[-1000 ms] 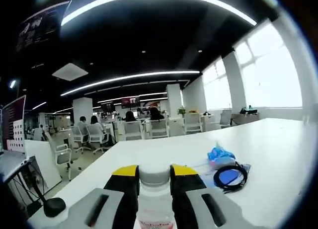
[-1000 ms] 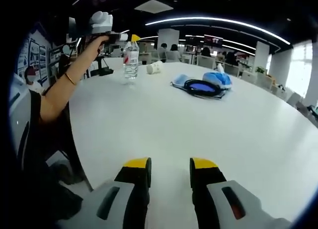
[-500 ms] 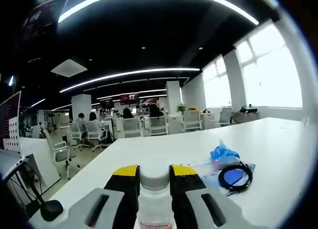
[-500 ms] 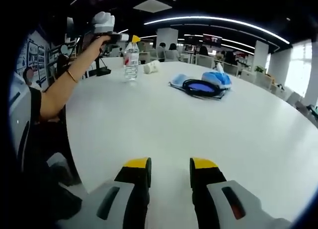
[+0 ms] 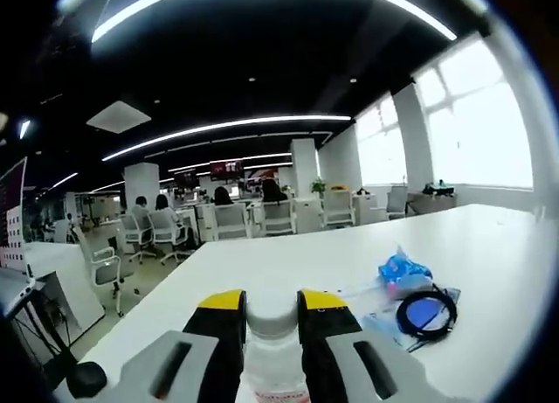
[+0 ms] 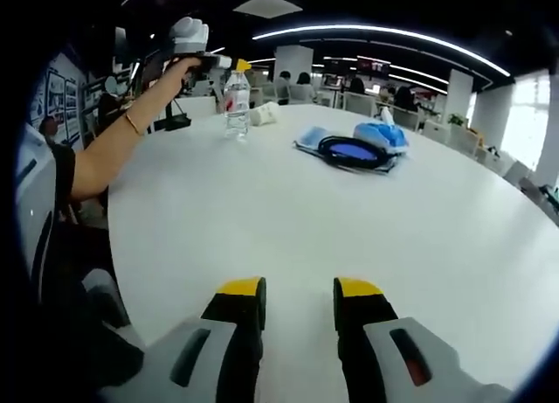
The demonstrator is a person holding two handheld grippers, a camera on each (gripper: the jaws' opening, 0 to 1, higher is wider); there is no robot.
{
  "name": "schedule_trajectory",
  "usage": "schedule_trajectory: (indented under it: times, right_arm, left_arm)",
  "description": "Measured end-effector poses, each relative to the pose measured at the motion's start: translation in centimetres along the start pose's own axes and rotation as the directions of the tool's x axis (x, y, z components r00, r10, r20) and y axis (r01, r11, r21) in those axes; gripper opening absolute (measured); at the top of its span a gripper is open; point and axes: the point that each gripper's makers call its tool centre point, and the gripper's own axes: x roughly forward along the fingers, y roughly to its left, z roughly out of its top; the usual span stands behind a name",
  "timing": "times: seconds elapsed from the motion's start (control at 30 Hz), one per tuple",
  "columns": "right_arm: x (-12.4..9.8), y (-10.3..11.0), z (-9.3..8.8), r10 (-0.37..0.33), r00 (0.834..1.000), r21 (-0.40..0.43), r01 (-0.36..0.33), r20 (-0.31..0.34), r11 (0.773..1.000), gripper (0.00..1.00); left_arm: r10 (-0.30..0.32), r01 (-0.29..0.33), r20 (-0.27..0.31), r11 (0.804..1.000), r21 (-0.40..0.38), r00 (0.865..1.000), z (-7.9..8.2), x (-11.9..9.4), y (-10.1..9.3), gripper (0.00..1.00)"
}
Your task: Arrange the tabletop items into an orderly group along one side of the table until the central work area is clear of visible clutter.
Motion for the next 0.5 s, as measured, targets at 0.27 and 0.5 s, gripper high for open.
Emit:
schedule_trajectory:
  times: [0.27,0.5]
  right_arm:
    - [0.63,-0.34,0.1,-0.007,1.0,0.006,0.007,-0.01,1.0,0.29]
    - [0.94,-0.29,0.2,-0.003,1.0,0.005,0.003,-0.012,1.0,0.29]
  left_arm:
    - [0.018,-0.018,0.009,1.0,0.023,1.0,0.77,0.95,0.9,0.2]
    - [0.017,-0.017,-0.007,1.0,0.025,1.0,0.45,1.39,1.17,0.19]
